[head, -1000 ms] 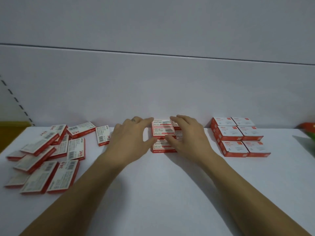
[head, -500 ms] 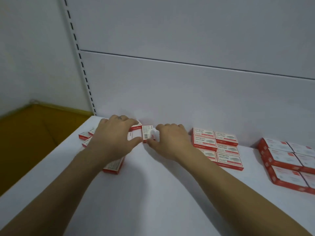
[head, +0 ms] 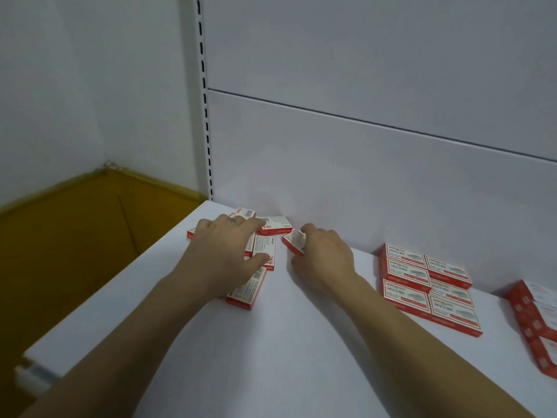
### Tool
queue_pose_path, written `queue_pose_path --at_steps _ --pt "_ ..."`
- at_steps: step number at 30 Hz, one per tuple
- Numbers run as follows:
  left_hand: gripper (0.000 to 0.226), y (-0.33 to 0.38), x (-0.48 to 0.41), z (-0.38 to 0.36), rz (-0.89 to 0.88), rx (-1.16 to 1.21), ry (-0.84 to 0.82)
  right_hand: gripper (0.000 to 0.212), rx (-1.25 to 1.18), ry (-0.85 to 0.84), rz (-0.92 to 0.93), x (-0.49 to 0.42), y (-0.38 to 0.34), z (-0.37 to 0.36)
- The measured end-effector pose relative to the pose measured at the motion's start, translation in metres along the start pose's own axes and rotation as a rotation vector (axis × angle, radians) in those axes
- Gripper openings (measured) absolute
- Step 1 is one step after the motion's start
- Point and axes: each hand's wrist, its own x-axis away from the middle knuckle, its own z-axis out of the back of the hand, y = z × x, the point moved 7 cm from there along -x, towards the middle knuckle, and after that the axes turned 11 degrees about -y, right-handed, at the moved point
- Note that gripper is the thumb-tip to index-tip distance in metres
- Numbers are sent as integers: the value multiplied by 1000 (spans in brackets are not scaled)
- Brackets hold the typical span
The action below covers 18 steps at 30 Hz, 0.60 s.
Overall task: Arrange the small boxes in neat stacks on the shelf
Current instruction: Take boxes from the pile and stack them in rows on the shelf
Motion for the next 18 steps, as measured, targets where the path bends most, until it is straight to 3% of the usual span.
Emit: queue_pose_path --at_steps 8,18 --pt "60 17 -14 -3 -51 6 -57 31 -68 -78 -103 -5 22 3" --pt "63 64 -31 8 -211 50 11 33 15 71 -6 27 45 54"
